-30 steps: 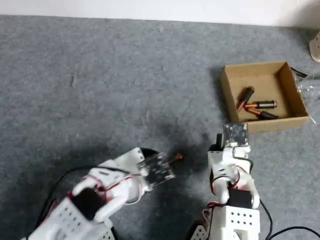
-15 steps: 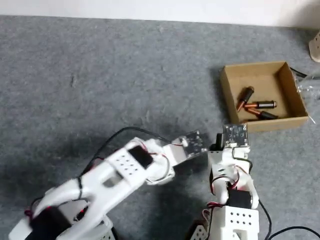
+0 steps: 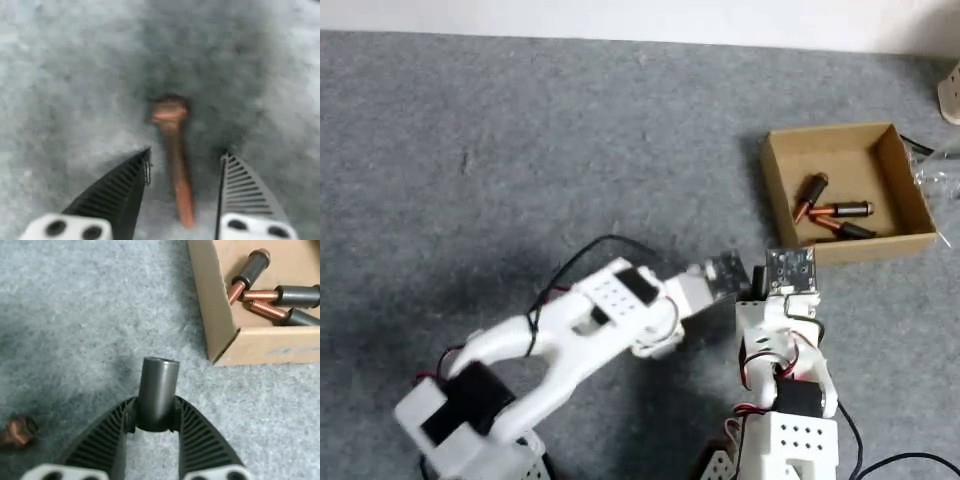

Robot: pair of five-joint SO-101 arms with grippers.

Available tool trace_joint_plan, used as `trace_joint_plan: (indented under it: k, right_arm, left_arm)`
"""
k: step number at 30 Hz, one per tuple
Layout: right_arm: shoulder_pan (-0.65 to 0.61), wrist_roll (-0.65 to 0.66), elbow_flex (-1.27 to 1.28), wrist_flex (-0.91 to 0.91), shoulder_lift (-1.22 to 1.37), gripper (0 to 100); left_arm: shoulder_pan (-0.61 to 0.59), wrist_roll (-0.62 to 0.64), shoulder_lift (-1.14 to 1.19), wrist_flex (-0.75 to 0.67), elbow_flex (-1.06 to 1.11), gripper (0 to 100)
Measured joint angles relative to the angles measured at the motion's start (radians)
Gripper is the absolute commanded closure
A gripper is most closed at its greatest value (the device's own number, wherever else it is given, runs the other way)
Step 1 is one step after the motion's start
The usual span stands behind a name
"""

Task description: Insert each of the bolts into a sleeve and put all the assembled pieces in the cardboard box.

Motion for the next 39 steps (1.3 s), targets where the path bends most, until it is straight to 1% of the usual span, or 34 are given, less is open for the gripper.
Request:
trace_joint_plan:
  k: [4, 11, 13, 16, 18, 20, 28, 31, 33, 36, 39]
  right_arm:
    - [0.0, 0.0, 0.0, 0.0, 0.0, 99.5]
    - [0.0, 0.0, 0.0, 0.0, 0.0, 99.5]
    - [0.0, 0.0, 0.0, 0.0, 0.0, 99.5]
    - [0.0, 0.0, 0.0, 0.0, 0.0, 99.5]
    - [0.0, 0.0, 0.0, 0.0, 0.0, 99.5]
    - [0.0, 0.0, 0.0, 0.0, 0.0, 99.5]
    - [0.0, 0.0, 0.0, 0.0, 0.0, 99.5]
    - [0.0, 0.0, 0.0, 0.0, 0.0, 99.5]
    - [0.0, 0.0, 0.0, 0.0, 0.0, 99.5]
    - [0.0, 0.0, 0.0, 0.0, 0.0, 99.5]
    - [0.0, 0.0, 0.0, 0.0, 0.0, 99.5]
  left_arm:
    - [-0.061, 0.002, 0.097, 0.0, -0.084, 79]
    - [-0.077, 0.002, 0.152, 0.005, -0.137, 79]
    - [-0.077, 0.002, 0.153, 0.021, -0.143, 85]
    - [-0.075, 0.002, 0.158, 0.041, -0.153, 100]
    - [-0.071, 0.002, 0.16, 0.051, -0.153, 97]
    - [-0.072, 0.003, 0.161, 0.051, -0.153, 100]
    - [-0.075, 0.002, 0.166, 0.091, -0.16, 99]
    - [-0.077, -0.018, 0.107, 0.117, -0.141, 99]
    - [-0.078, -0.034, 0.023, 0.126, -0.087, 99]
    - [-0.087, -0.04, -0.161, 0.112, 0.032, 99]
    - [-0.087, -0.04, -0.397, 0.041, 0.186, 99]
